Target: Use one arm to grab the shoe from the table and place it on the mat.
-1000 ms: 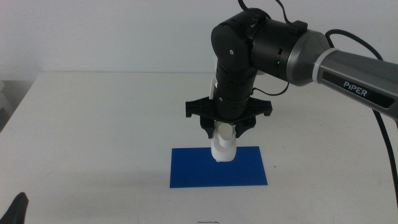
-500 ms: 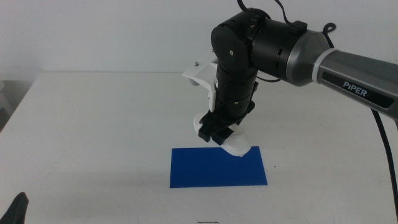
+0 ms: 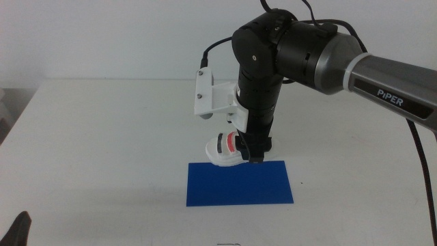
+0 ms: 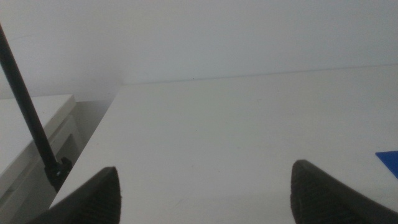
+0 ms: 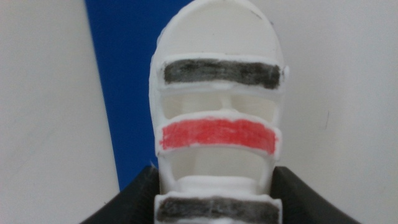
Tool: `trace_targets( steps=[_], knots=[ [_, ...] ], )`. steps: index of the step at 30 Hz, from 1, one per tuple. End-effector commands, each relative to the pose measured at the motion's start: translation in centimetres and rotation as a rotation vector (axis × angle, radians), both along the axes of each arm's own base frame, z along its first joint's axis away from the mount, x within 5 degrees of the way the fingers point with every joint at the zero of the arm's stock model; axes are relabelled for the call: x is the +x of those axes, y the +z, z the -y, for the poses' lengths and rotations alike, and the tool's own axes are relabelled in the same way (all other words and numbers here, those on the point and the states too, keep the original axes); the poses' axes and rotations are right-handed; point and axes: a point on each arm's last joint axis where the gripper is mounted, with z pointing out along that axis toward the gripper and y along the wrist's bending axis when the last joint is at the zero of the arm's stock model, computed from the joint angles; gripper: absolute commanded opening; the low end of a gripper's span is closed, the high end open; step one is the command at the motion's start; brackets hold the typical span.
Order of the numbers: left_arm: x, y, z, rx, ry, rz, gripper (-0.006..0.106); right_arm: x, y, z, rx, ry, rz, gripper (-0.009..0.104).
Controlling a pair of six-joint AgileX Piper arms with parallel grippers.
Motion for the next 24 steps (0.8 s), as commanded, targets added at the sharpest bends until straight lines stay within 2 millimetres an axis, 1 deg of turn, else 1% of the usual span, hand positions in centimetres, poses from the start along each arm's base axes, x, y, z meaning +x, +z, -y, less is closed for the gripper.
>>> trace_targets(
  steps=[1, 5, 9, 24],
  knots=[
    [-0.1, 1.0, 0.0, -0.022, -0.003, 0.106, 0.094, -1.0, 3.3, 0.8, 0.009, 0.054, 0.019, -0.001],
    [-0.1, 1.0, 0.0, -0.022, -0.003, 0.106, 0.094, -1.2, 3.0, 0.4, 0.05, 0.042, -0.015, -0.001],
    [-0.1, 1.0, 0.0, -0.022, -0.003, 0.106, 0.094, -1.0, 2.2, 0.2, 0.052, 0.036, -0.043, -0.001],
    [-0.1, 1.0, 0.0, -0.022, -0.003, 0.106, 0.094, 0.4, -3.3, -1.1, 0.014, 0.015, -0.132, -0.001]
  ],
)
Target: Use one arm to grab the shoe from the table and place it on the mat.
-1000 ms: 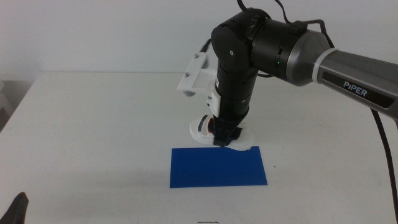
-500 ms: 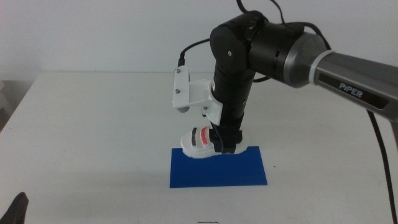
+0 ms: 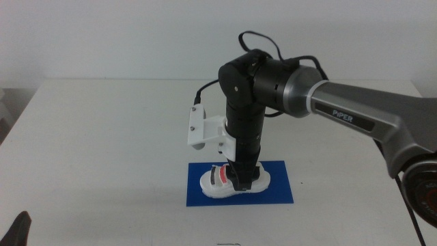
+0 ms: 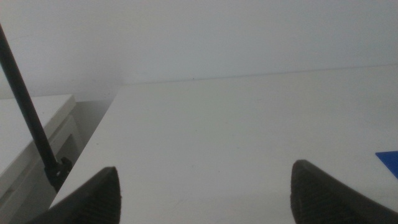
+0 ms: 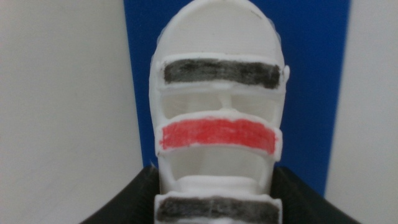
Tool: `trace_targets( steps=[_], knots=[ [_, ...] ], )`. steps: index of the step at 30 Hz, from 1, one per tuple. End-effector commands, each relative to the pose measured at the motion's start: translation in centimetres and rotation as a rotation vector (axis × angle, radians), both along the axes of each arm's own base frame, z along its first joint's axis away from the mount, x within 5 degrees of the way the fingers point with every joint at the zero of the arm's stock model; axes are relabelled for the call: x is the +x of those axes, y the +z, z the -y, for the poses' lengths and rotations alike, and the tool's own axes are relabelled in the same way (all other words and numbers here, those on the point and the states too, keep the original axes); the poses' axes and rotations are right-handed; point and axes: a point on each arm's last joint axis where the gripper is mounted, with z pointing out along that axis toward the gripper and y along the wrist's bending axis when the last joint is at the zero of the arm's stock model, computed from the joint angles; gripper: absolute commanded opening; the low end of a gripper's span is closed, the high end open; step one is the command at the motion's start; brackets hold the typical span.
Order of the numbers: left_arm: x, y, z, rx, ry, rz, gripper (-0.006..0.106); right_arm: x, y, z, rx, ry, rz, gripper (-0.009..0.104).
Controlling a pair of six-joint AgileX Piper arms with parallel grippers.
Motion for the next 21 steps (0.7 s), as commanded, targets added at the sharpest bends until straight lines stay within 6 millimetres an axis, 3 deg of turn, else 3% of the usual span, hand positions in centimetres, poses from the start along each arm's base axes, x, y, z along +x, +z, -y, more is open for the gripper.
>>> trace_targets(
  steps=[1, 10, 15, 16, 17, 21],
  knots=[
    [-0.11, 0.97, 0.02, -0.022, -0.003, 0.106, 0.094, -0.08, 2.78, 0.55, 0.017, -0.002, 0.038, -0.001],
    [-0.11, 0.97, 0.02, -0.022, -0.003, 0.106, 0.094, 0.35, 2.06, 0.8, -0.034, 0.01, 0.061, 0.0],
    [-0.11, 0.97, 0.02, -0.022, -0.003, 0.106, 0.094, 0.42, 2.07, 0.85, -0.04, 0.009, 0.068, 0.009],
    [-0.11, 0.97, 0.02, -0.022, -0.003, 0.106, 0.094, 0.41, 2.07, 0.85, -0.039, 0.006, 0.067, 0.026],
    [-0.11, 0.97, 0.02, -0.022, -0.003, 0.106, 0.094, 0.4, 2.07, 0.83, -0.036, 0.0, 0.066, 0.036],
    [-0.11, 0.97, 0.02, -0.022, -0.003, 0.106, 0.094, 0.5, 2.08, 0.76, -0.026, -0.025, 0.076, 0.057]
  ],
)
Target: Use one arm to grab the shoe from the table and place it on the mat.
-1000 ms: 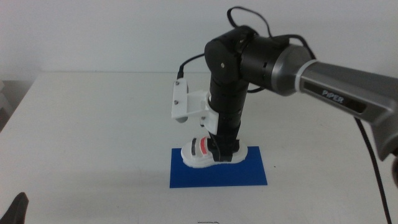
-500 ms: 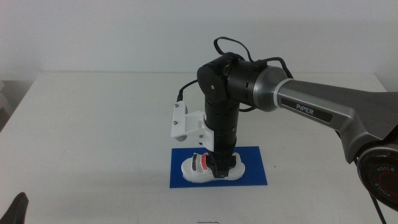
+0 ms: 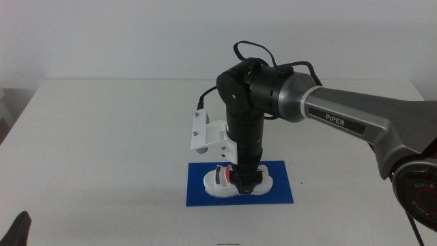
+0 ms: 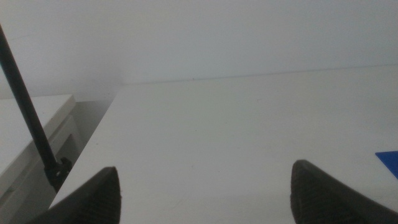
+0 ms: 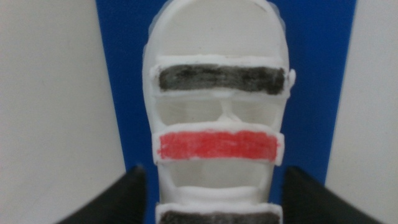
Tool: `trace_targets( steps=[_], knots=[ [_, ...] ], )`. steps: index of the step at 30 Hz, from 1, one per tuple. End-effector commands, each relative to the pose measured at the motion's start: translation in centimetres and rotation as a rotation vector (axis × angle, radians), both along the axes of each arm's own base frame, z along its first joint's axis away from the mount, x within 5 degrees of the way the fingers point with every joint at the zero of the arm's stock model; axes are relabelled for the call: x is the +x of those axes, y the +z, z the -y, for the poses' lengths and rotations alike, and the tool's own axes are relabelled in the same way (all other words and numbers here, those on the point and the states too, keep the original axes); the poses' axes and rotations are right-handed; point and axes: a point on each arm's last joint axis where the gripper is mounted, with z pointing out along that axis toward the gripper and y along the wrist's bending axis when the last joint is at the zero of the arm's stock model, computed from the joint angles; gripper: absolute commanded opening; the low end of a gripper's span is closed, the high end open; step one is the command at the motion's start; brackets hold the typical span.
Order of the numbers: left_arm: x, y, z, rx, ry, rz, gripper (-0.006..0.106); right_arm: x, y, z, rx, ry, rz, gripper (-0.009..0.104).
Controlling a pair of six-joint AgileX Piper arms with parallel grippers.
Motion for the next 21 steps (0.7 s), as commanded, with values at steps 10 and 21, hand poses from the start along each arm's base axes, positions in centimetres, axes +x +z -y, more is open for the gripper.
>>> trace_targets(
  steps=[10, 21],
  knots=[
    [-0.1, 1.0, 0.0, -0.022, -0.003, 0.106, 0.094, -0.3, 7.3, 1.4, 0.081, -0.14, 0.172, 0.084],
    [-0.1, 1.0, 0.0, -0.022, -0.003, 0.106, 0.094, -5.0, 19.3, 5.7, 0.255, -0.33, 0.336, 0.084]
  ],
)
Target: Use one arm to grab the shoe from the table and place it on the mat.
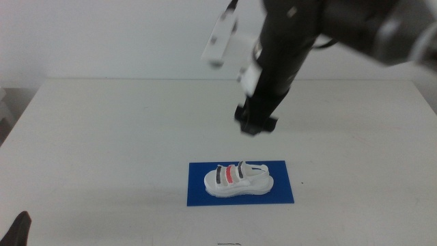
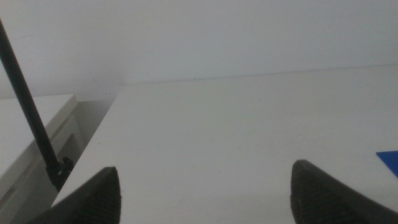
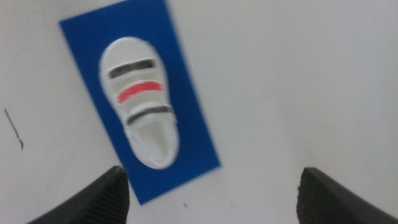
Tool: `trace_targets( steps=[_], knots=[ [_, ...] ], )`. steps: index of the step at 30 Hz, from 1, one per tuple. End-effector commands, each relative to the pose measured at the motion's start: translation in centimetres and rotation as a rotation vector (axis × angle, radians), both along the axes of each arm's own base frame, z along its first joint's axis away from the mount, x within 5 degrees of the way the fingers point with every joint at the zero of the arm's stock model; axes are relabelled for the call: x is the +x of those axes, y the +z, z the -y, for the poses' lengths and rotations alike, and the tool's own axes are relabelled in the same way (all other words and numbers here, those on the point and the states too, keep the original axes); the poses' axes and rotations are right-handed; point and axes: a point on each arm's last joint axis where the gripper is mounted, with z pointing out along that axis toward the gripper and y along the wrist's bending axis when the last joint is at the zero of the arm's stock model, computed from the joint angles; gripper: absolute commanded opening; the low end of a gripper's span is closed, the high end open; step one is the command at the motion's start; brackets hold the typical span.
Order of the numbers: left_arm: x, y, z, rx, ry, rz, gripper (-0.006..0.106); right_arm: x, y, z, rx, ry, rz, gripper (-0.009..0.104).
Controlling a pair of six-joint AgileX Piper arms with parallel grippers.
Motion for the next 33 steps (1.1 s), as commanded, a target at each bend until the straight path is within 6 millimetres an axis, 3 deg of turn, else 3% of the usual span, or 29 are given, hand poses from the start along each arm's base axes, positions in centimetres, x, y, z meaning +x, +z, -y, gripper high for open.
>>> trace_targets(
  steps=[1, 6, 10, 13, 16, 21, 23, 28, 33],
  knots=[
    [-0.1, 1.0, 0.0, -0.022, -0.003, 0.106, 0.094, -2.3, 5.7, 2.9, 0.047, -0.084, 0.094, 0.084],
    [-0.1, 1.0, 0.0, -0.022, -0.003, 0.106, 0.094, -5.4, 11.0, 6.0, 0.173, -0.203, 0.213, 0.084],
    [-0.1, 1.0, 0.0, -0.022, -0.003, 0.106, 0.094, -8.4, 15.4, 10.2, 0.346, -0.337, 0.287, 0.084],
    [-0.1, 1.0, 0.0, -0.022, -0.003, 0.106, 0.094, -10.2, 17.4, 13.5, 0.464, -0.442, 0.371, 0.084],
    [-0.1, 1.0, 0.0, -0.022, -0.003, 0.106, 0.094, -12.5, 17.7, 16.5, 0.602, -0.549, 0.452, 0.084],
    [-0.1, 1.0, 0.0, -0.022, -0.003, 0.106, 0.094, -16.7, 15.5, 21.0, 0.764, -0.693, 0.602, 0.084],
    [-0.1, 1.0, 0.0, -0.022, -0.003, 0.106, 0.094, -18.0, 13.6, 22.3, 0.777, -0.73, 0.658, 0.083],
    [-0.1, 1.0, 0.0, -0.022, -0.003, 0.106, 0.094, -19.9, 7.8, 23.1, 0.824, -0.723, 0.702, 0.079],
    [-0.1, 1.0, 0.0, -0.022, -0.003, 0.106, 0.094, -22.0, 3.2, 23.0, 0.988, -0.642, 0.767, 0.075]
  ],
)
